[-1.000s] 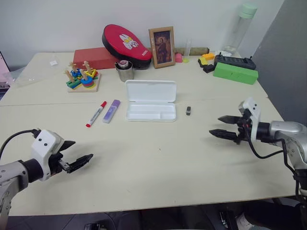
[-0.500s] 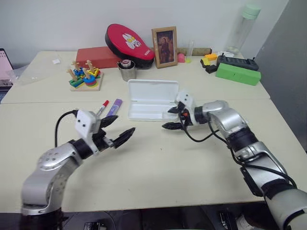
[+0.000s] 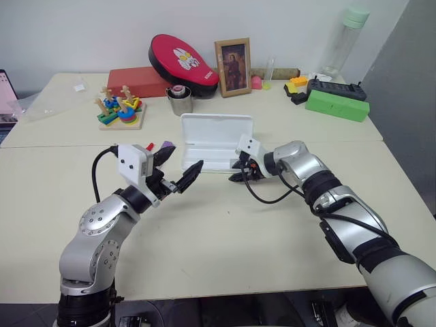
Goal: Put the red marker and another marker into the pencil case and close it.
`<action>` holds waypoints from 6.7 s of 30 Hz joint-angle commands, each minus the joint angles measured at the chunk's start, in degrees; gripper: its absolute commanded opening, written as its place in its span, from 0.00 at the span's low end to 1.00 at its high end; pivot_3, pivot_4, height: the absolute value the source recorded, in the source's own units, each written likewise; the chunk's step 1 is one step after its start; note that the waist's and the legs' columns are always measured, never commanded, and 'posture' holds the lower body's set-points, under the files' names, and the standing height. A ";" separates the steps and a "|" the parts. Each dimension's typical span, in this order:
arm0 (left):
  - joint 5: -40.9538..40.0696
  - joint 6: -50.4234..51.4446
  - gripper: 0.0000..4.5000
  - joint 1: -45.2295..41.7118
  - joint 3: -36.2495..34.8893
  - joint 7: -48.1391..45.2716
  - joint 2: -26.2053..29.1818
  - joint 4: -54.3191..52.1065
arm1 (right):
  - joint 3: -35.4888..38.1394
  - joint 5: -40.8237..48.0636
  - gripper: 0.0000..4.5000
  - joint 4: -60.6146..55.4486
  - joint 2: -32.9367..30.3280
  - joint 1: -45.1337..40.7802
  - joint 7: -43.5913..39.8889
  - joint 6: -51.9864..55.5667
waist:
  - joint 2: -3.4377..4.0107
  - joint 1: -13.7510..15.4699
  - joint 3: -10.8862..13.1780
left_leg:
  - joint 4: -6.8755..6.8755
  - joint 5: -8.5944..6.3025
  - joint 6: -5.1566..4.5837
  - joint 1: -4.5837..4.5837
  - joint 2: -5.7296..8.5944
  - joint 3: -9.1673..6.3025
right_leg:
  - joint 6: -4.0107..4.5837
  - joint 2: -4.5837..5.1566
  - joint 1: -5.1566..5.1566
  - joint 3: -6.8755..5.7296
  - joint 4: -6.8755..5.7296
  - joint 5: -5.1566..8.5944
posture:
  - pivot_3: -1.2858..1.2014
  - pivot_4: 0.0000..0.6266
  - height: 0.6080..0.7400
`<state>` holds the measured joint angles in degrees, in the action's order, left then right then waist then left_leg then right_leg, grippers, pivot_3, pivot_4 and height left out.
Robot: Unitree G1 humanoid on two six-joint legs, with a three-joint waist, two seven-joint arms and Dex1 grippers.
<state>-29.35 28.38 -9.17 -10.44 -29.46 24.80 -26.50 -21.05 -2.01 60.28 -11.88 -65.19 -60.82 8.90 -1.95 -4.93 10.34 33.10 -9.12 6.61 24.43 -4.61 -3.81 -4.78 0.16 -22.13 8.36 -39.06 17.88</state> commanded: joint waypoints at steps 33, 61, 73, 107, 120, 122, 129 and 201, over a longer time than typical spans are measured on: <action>-6.17 4.29 1.00 12.06 -9.81 -2.82 11.22 -4.96 | -4.46 1.51 0.11 -55.86 -9.40 26.50 -11.07 14.55 | 0.04 0.13 0.02 | 0.02 0.01 0.02 0.01 0.00 -0.17 | 0.00 -0.02 0.04 -0.15 0.02 0.03 | 0.52 0.24 1.00; 16.00 -6.58 0.96 -16.15 1.22 -8.76 19.24 51.11 | 19.89 25.66 1.00 -67.32 -8.09 20.03 6.94 29.88 | 0.05 0.28 0.03 | -0.08 0.01 0.01 0.26 -0.01 -0.39 | 0.05 -0.04 -0.15 -0.45 0.00 0.04 | 0.52 0.24 1.00; 18.09 -7.56 0.43 -19.61 2.82 -10.25 19.13 58.68 | 21.01 29.09 1.00 -69.67 -8.50 19.70 9.87 29.08 | 0.08 0.22 0.01 | -0.03 0.06 0.02 0.26 -0.01 -0.67 | 0.06 -0.04 -0.06 -0.74 -0.15 0.04 | 0.52 0.24 1.00; 3.40 -9.51 0.10 -18.29 10.32 -43.38 32.11 19.03 | 25.76 44.70 1.00 -75.73 -18.42 22.09 5.16 32.91 | 0.49 1.18 0.25 | -0.08 0.20 0.16 0.30 -0.04 -1.02 | 0.43 -0.10 -0.11 -1.12 -0.56 0.33 | 0.52 0.24 1.00; 20.74 -23.28 0.10 -26.65 23.80 -44.90 22.09 39.17 | 25.25 44.42 1.00 -81.02 -20.19 26.82 9.61 33.87 | 0.56 1.68 0.30 | -0.06 0.19 0.16 0.37 -0.02 -1.04 | 0.46 -0.10 -0.14 -1.15 -0.51 0.35 | 0.52 0.24 1.00; 21.21 -23.80 0.18 -27.12 23.72 -45.22 21.42 40.07 | 25.29 44.62 1.00 -81.52 -20.36 27.24 9.94 34.04 | 0.56 1.68 0.30 | -0.05 0.19 0.16 0.37 -0.02 -1.04 | 0.46 -0.10 -0.14 -1.15 -0.52 0.35 | 0.52 0.24 1.00; 21.93 -24.27 0.50 -27.17 23.10 -46.09 19.99 40.84 | 25.14 45.00 1.00 -82.46 -20.85 28.14 10.92 34.36 | 0.56 1.61 0.30 | -0.04 0.19 0.16 0.37 -0.02 -1.07 | 0.46 -0.10 -0.14 -1.16 -0.60 0.35 | 0.52 0.24 1.00; -8.11 -0.46 0.27 -21.34 -0.40 -36.67 23.25 16.66 | 23.69 42.63 1.00 -72.79 -16.62 19.29 11.75 30.21 | 0.91 1.45 0.22 | -0.05 0.26 0.26 0.35 0.03 -1.22 | 0.45 0.01 0.05 -1.33 -0.48 0.35 | 0.52 0.24 1.00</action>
<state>-37.75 26.47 -34.12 -15.38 -60.24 46.34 -6.18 0.68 39.52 -11.29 -27.41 -45.48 -47.84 39.56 -1.04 -3.48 10.55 33.02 -8.87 6.85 24.71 -4.58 -5.03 -4.34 0.16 -22.03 7.05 -39.53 18.24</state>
